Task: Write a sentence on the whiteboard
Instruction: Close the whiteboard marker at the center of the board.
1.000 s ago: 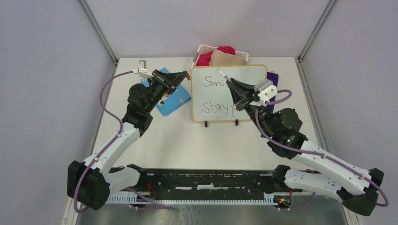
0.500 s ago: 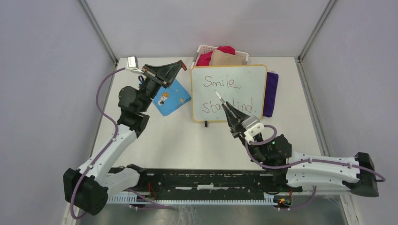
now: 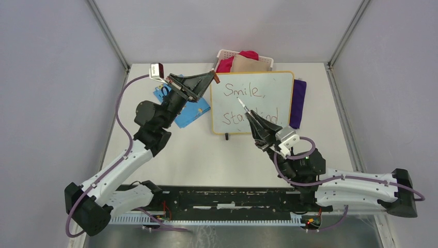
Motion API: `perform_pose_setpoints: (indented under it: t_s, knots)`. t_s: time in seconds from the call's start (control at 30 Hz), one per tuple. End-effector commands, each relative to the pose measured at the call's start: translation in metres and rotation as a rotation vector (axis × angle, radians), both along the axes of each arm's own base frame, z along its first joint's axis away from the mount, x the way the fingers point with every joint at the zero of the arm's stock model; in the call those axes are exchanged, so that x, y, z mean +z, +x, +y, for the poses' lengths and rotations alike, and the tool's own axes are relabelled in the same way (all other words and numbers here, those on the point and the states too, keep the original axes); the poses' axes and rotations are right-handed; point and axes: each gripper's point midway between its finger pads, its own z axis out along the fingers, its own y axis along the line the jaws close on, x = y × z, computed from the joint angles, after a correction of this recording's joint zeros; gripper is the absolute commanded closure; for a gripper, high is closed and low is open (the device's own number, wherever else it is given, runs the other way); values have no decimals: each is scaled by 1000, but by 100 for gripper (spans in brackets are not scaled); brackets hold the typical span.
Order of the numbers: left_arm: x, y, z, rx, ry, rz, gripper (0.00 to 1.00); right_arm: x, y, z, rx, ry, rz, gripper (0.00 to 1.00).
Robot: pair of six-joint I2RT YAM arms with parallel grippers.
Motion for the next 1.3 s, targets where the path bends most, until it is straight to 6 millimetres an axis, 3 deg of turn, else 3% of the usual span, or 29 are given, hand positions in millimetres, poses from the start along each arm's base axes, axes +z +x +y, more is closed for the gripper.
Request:
perform_pose_setpoints:
  t_s: [0.0,0.13,0.47,0.9,1.1,1.27]
  knots:
    - [10,-11,8,25,-75,-1,98,28,-4,-7,9,102,-26,100]
    - [2,-8,14,69,-88,44,98,31,-5,-4,16,99,-36,100]
    - [6,-8,24,124,-79,59,98,27,-6,-6,36,118,-22,100]
    - [6,-9,16,81,-84,77,98,25,-8,-3,70,147,11,100]
    - [1,-7,4,36,-92,85,98,23,-9,7,114,190,32,100]
    - [0,-10,5,39,-102,89,98,28,-8,14,125,217,38,100]
